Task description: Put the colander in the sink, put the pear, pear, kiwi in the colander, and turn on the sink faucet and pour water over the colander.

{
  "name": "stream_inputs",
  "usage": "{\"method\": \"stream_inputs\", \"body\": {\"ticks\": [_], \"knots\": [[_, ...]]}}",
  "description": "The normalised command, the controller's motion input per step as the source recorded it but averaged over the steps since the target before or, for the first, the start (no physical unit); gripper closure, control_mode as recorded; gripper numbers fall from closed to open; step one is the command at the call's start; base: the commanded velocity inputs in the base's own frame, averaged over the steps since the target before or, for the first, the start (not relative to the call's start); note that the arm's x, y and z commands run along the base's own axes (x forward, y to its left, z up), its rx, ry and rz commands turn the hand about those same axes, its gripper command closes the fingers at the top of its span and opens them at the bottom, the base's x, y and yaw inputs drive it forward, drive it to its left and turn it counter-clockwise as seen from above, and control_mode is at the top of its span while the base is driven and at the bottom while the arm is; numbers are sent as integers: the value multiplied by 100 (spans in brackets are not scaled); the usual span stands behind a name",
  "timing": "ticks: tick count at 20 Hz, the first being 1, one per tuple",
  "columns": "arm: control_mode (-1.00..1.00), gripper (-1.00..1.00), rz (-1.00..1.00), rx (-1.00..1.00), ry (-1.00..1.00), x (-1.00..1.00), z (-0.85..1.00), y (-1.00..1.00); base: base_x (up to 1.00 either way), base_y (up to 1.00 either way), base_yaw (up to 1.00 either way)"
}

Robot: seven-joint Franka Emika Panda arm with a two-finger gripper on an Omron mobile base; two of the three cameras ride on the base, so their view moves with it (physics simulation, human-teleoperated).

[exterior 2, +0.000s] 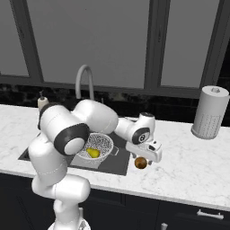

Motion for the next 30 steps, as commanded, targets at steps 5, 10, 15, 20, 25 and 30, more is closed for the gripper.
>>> {"method": "stream_inputs", "body": {"ticks": [5, 10, 15, 20, 25, 30], "knots": [[-100, -100, 0, 0, 0, 0, -29, 0, 0, 0, 0], [-100, -100, 0, 0, 1, 0, -40, 0, 0, 0, 0], [-100, 100, 0, 0, 4, 0, -53, 0, 0, 0, 0], [-100, 100, 0, 0, 5, 0, -52, 0, 0, 0, 0], [-100, 100, 0, 0, 2, -3, -34, 0, 0, 0, 0], [-100, 100, 0, 7, 0, -24, 1, 0, 0, 0, 0]]}}
